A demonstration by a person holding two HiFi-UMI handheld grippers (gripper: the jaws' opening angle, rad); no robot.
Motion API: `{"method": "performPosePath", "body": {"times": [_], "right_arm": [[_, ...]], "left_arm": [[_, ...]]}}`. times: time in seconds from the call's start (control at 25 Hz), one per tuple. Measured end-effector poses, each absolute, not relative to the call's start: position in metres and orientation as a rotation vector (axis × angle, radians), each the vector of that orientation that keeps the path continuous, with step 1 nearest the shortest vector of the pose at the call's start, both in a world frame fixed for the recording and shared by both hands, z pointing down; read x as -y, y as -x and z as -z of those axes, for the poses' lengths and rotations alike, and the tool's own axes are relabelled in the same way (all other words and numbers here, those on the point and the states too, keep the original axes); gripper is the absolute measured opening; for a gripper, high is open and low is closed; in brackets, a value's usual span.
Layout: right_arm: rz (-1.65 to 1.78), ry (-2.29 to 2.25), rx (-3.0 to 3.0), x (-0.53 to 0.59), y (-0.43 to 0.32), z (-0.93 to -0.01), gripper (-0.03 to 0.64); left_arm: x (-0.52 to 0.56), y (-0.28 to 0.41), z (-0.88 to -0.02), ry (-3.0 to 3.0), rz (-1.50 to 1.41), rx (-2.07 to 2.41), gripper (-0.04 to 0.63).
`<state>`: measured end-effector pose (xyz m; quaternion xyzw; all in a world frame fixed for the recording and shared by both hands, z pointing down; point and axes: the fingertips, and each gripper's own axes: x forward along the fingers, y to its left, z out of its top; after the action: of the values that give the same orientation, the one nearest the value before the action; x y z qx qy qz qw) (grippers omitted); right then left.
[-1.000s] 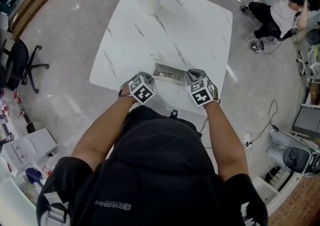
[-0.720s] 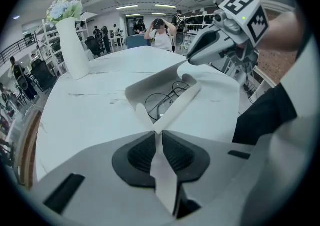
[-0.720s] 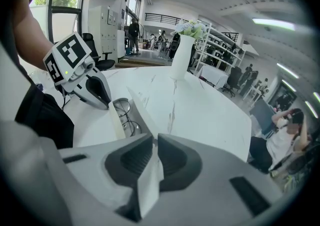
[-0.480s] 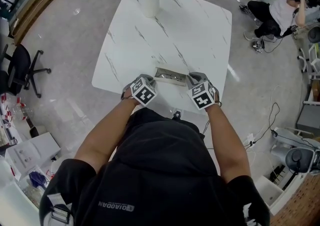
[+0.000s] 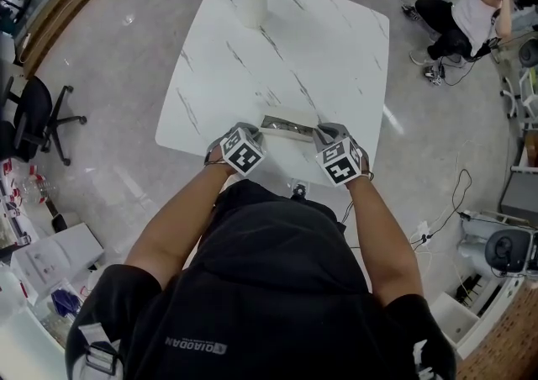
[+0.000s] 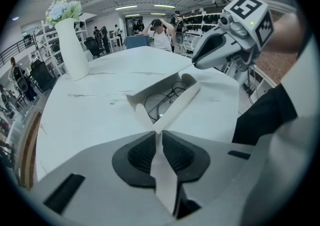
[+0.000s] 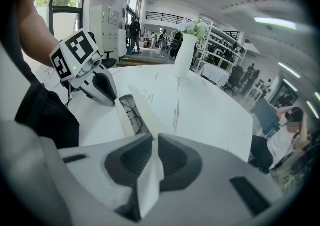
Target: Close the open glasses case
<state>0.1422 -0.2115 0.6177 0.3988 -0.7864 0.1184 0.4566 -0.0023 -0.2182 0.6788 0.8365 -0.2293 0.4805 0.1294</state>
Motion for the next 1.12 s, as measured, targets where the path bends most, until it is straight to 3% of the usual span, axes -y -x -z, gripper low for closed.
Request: {"method": "performPosePath", "body": {"times": [1.12], "right_arm": [[-0.336, -0.968, 1.927, 0.18, -0.136, -0.639, 0.04]], "left_arm": [[0.216, 0.003, -0.678, -2.429, -1.393, 0.652, 0.046]]}}
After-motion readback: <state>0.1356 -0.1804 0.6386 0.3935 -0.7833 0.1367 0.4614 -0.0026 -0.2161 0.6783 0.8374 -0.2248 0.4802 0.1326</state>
